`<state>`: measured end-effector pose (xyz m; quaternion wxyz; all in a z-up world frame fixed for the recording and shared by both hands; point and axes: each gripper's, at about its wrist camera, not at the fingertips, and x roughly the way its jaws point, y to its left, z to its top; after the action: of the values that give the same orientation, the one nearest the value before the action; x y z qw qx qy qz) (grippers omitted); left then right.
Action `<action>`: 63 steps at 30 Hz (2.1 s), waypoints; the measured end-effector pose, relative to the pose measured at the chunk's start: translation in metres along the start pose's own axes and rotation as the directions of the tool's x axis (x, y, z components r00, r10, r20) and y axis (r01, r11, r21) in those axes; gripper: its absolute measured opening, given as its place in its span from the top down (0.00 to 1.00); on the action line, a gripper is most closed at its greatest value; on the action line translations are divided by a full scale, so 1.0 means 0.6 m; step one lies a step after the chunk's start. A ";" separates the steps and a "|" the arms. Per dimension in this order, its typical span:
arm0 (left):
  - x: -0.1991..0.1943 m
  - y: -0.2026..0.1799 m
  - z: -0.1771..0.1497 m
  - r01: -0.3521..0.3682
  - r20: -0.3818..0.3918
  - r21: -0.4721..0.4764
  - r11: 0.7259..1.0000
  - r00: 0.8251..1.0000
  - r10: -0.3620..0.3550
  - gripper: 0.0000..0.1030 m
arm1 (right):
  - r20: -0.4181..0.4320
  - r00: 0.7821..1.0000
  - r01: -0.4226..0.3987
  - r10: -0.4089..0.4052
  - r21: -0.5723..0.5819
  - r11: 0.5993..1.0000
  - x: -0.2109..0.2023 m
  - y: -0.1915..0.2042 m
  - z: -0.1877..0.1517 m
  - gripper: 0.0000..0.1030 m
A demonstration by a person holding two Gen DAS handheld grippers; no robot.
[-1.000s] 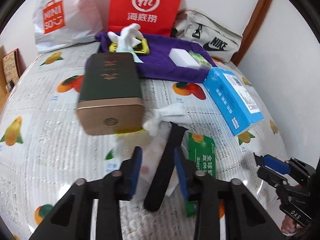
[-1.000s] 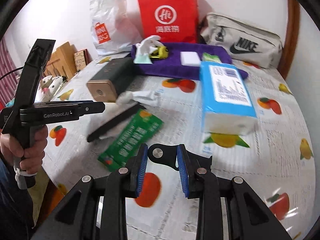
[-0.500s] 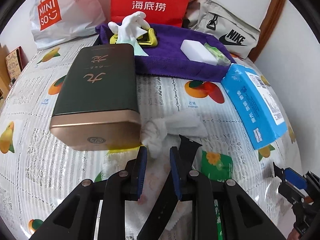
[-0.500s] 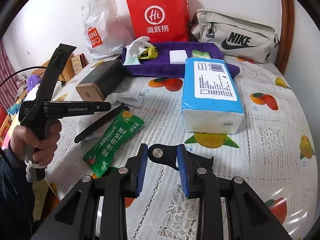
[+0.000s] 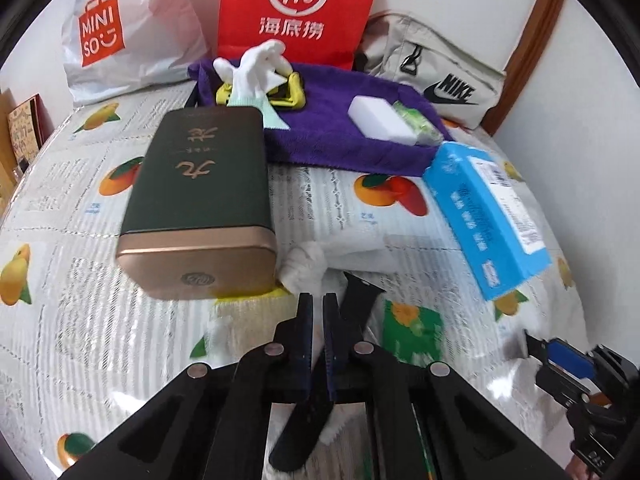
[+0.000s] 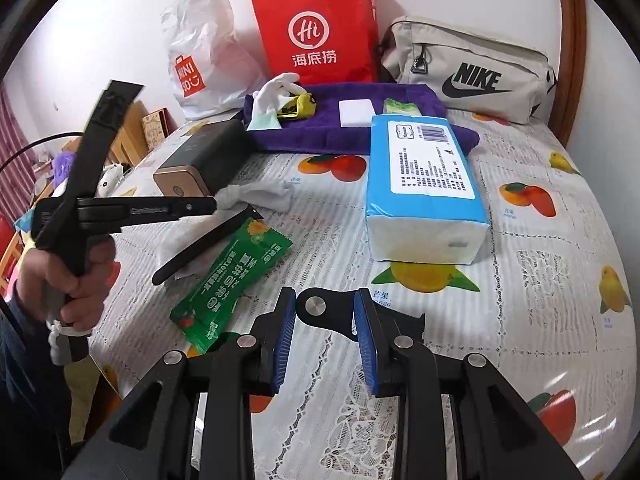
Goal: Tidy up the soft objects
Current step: 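Lower the left tool onto the white cloth and close it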
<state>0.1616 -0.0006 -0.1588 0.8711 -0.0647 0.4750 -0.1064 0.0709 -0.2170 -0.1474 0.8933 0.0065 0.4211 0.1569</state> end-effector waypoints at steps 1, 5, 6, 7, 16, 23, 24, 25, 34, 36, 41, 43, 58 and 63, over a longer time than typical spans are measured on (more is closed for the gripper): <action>-0.007 0.000 -0.004 0.003 0.004 0.004 1.000 1.000 -0.003 0.94 | 0.006 1.000 0.001 -0.001 -0.003 1.000 -0.004 0.003 0.000 0.71; -0.029 0.005 -0.023 0.001 0.010 0.010 1.000 1.000 -0.001 0.94 | 0.018 1.000 0.013 -0.013 -0.013 1.000 -0.018 0.012 -0.002 0.71; -0.029 0.009 -0.025 -0.002 0.006 0.003 1.000 1.000 0.002 0.94 | 0.019 1.000 0.014 -0.013 -0.013 1.000 -0.022 0.014 -0.002 0.71; -0.030 0.010 -0.027 -0.003 0.005 0.001 1.000 1.000 0.003 0.94 | 0.020 1.000 0.014 -0.014 -0.013 1.000 -0.024 0.015 -0.003 0.71; 0.005 0.003 0.001 -0.009 0.009 -0.021 1.000 1.000 0.009 0.77 | 0.013 1.000 0.026 -0.026 -0.028 0.999 -0.024 0.013 0.001 0.71; 0.035 0.001 0.016 -0.008 -0.024 -0.049 0.999 1.000 0.007 0.77 | -0.002 0.999 0.041 -0.041 -0.020 0.999 -0.006 0.002 0.006 0.71; 0.037 0.003 0.018 -0.003 -0.024 -0.063 0.998 1.000 0.001 0.77 | -0.005 0.999 0.039 -0.039 -0.019 0.999 -0.004 0.001 0.007 0.71; 0.038 0.005 0.019 -0.004 -0.023 -0.073 0.997 1.000 0.002 0.77 | -0.009 0.999 0.040 -0.040 -0.019 0.999 -0.001 0.000 0.007 0.71; 0.043 -0.003 0.019 0.016 -0.017 -0.033 0.999 1.000 -0.017 0.96 | -0.017 0.998 0.053 -0.053 -0.019 0.998 0.002 -0.002 0.004 0.71; 0.033 -0.004 0.016 0.023 -0.006 -0.029 0.999 1.000 -0.023 0.96 | -0.015 0.998 0.056 -0.057 -0.018 0.998 0.000 -0.001 0.004 0.71; -0.005 -0.003 0.000 0.035 0.017 -0.013 0.999 0.999 -0.035 0.96 | -0.001 0.998 0.058 -0.058 -0.028 0.998 -0.014 0.008 0.002 0.71; -0.025 0.002 -0.013 0.025 0.028 -0.009 1.000 0.999 -0.025 0.96 | 0.008 0.998 0.057 -0.057 -0.030 0.998 -0.022 0.014 0.000 0.71; -0.074 0.081 -0.108 -0.032 -0.008 -0.044 0.999 0.999 0.032 0.95 | 0.036 0.997 0.068 -0.066 -0.046 0.997 -0.049 0.034 -0.009 0.71; -0.072 0.082 -0.096 -0.046 0.017 -0.023 0.999 0.999 0.046 0.72 | 0.032 0.996 0.084 -0.083 -0.027 0.996 -0.050 0.021 -0.007 0.71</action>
<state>0.0964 0.0572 -0.1650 0.8768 -0.0645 0.4698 -0.0803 0.0466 -0.2143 -0.1259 0.9055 -0.0212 0.4049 0.1251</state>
